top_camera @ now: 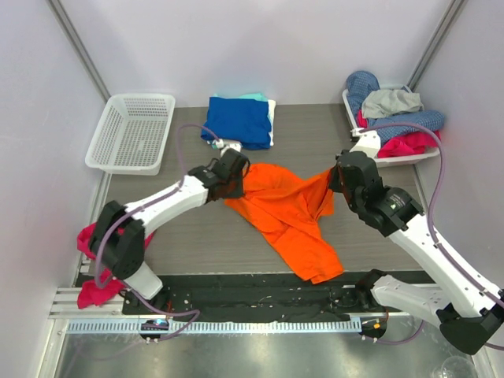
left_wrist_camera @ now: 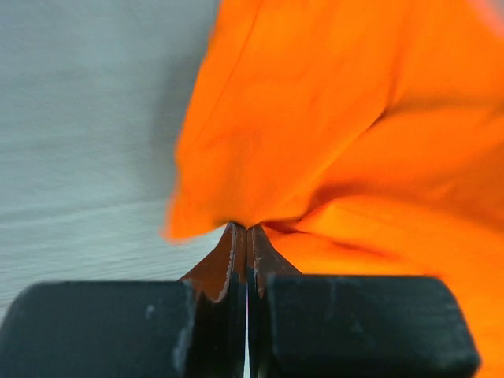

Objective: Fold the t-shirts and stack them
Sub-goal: Flatten the tshirt out

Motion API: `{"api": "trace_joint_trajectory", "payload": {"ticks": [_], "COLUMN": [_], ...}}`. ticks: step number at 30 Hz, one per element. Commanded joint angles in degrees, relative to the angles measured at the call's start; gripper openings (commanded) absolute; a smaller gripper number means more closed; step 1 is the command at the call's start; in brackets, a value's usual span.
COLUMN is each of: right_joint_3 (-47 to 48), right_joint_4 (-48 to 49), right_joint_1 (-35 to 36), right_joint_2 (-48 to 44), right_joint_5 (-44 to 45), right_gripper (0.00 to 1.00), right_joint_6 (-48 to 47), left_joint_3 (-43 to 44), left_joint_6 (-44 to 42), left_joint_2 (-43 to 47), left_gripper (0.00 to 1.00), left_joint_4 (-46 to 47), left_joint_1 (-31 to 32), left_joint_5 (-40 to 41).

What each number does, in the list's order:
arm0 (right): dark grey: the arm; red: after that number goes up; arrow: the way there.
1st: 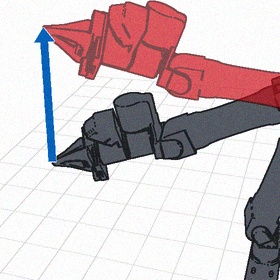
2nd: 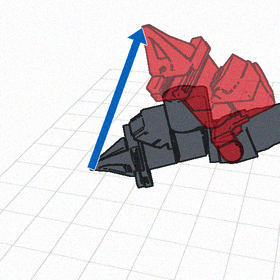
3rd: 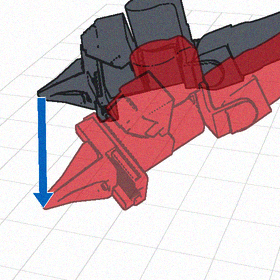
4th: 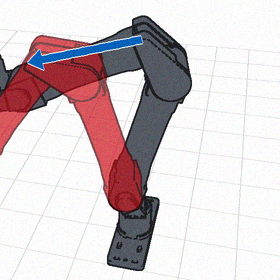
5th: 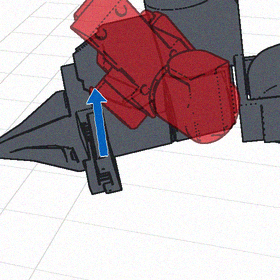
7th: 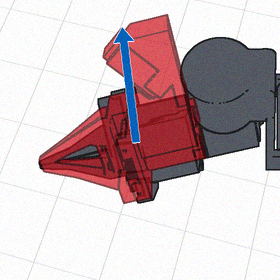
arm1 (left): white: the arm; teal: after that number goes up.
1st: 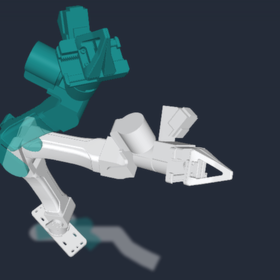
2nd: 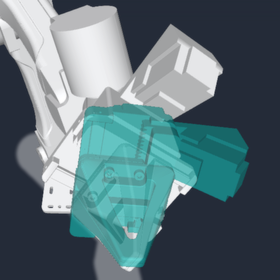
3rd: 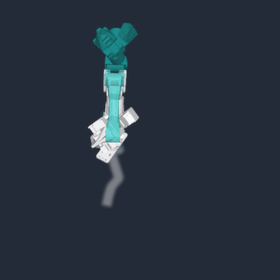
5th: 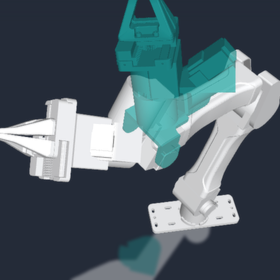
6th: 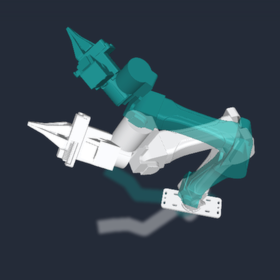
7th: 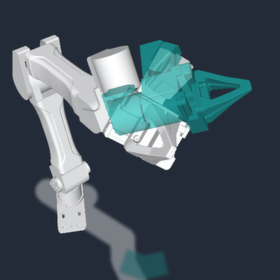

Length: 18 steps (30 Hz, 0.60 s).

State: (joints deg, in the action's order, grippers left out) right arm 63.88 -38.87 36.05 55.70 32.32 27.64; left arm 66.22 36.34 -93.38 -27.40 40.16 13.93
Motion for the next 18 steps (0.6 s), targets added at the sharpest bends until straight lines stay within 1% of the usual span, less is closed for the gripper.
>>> {"api": "trace_joint_trajectory", "payload": {"ticks": [1, 3, 4, 6, 7, 8, 13, 18], "right_joint_3": [5.4, 6.8, 8.1, 9.5, 11.1, 11.9, 16.8, 19.1], "right_joint_4": [0.4, -0.1, -0.2, -0.3, -0.5, -0.6, -0.9, -2.6], "right_joint_1": [0.2, 0.2, 0.2, 0.2, 0.2, 0.2, 0.2, 0.2], "right_joint_2": [-1.8, -2.3, -2.5, -3.0, -3.1, -3.1, -3.8, -6.1], "right_joint_5": [4.4, 5.9, 6.4, 7.7, 8.0, 8.3, 7.2, 3.6], "right_gripper": [0.01, 0.01, 0.01, 0.01, 0.01, 0.01, 0.01, 0.01], "right_joint_6": [-1.2, -1.5, -2.0, -2.7, -3.5, -3.9, -6.3, -6.6], "left_joint_3": [10.7, 14.1, 18.0, 22.1, 26.0, 28.0, 39.2, 44.2], "left_joint_6": [-7.3, -10.0, -10.9, -12.7, -14.4, -15.1, -18.1, -18.3], "left_joint_2": [12.5, 15.2, 15.8, 16.2, 16.5, 16.4, 16.3, 17.3], "left_gripper": [0.0, 0.0, 0.0, 0.0, 0.0, 0.0, 0.0, 0.0], "left_joint_4": [-6.8, -10.2, -11.5, -14.2, -16.4, -17.5, -23.3, -27.6], "left_joint_1": [-6.1, -9.3, -10.2, -11.9, -12.4, -12.9, -13.3, -13.3], "left_joint_5": [4.6, 4.4, 4.3, 4.4, 4.6, 5.0, 5.0, 1.0]}}
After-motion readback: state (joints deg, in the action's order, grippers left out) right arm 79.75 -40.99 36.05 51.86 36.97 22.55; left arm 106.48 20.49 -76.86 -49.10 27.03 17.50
